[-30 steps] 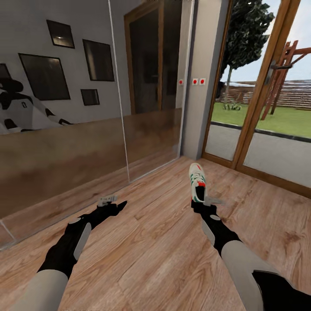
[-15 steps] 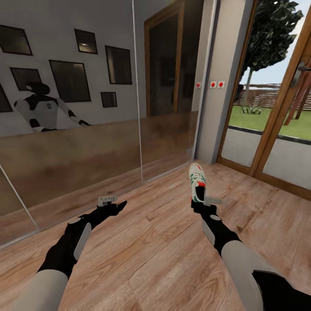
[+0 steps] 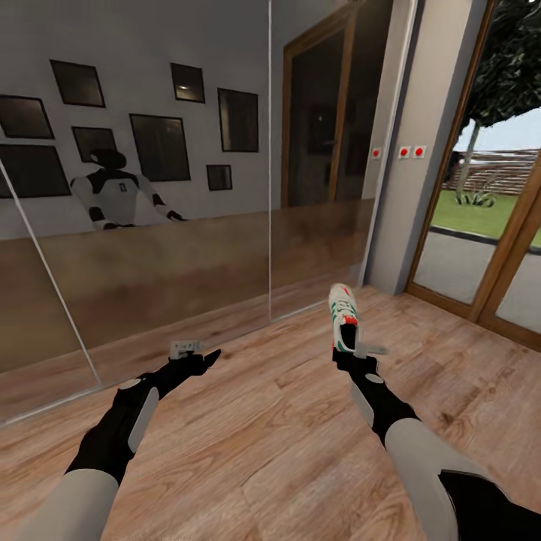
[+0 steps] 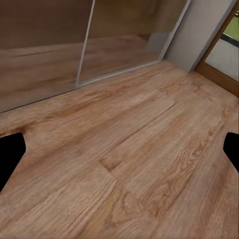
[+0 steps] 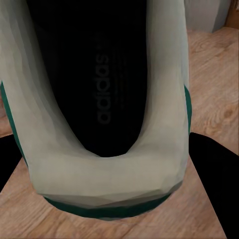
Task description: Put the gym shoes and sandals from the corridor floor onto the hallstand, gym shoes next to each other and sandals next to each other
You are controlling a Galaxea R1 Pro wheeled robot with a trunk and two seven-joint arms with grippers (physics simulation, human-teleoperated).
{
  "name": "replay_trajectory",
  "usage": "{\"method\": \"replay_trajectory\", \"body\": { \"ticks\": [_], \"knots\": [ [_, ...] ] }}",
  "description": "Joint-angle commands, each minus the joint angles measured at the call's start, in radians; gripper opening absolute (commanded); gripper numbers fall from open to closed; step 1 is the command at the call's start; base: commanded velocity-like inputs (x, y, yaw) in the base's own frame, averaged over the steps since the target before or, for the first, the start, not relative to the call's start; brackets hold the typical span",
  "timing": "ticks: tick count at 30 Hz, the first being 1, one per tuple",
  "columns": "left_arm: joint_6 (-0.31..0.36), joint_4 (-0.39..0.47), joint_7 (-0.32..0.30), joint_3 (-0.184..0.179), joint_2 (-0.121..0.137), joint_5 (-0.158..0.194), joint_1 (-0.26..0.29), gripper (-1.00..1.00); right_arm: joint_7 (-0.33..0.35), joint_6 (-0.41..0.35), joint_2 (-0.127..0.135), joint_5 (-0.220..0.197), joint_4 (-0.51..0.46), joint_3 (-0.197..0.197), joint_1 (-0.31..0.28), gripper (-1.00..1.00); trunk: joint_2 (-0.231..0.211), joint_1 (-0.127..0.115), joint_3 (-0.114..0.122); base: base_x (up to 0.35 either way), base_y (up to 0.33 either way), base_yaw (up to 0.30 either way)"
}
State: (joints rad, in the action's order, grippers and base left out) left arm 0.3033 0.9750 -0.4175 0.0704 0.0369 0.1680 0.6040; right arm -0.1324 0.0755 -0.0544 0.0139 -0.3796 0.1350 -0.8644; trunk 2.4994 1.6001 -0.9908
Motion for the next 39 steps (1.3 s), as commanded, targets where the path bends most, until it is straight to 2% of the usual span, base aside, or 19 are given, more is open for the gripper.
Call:
{"method": "replay_trajectory", "body": {
  "ticks": [1, 24, 39],
  "knots": [
    [0.01, 0.001, -0.003, 0.002, 0.0, 0.01, 0.0, 1.0, -0.001, 0.003, -0.001, 0.002, 0.001, 0.004, -0.001, -1.0, 0.0, 0.0, 0.0, 0.0, 0.0, 0.231],
    [0.01, 0.0, -0.003, 0.002, 0.0, 0.01, 0.0, 1.0, -0.001, 0.003, -0.001, 0.002, 0.001, 0.004, -0.001, -1.0, 0.0, 0.0, 0.024, 0.0, 0.0, 0.24],
    [0.01, 0.0, -0.003, 0.002, 0.0, 0.01, 0.0, 1.0, -0.001, 0.003, -0.001, 0.002, 0.001, 0.005, -0.001, -1.0, 0.0, 0.0, 0.026, 0.0, 0.0, 0.289]
  ]
}}
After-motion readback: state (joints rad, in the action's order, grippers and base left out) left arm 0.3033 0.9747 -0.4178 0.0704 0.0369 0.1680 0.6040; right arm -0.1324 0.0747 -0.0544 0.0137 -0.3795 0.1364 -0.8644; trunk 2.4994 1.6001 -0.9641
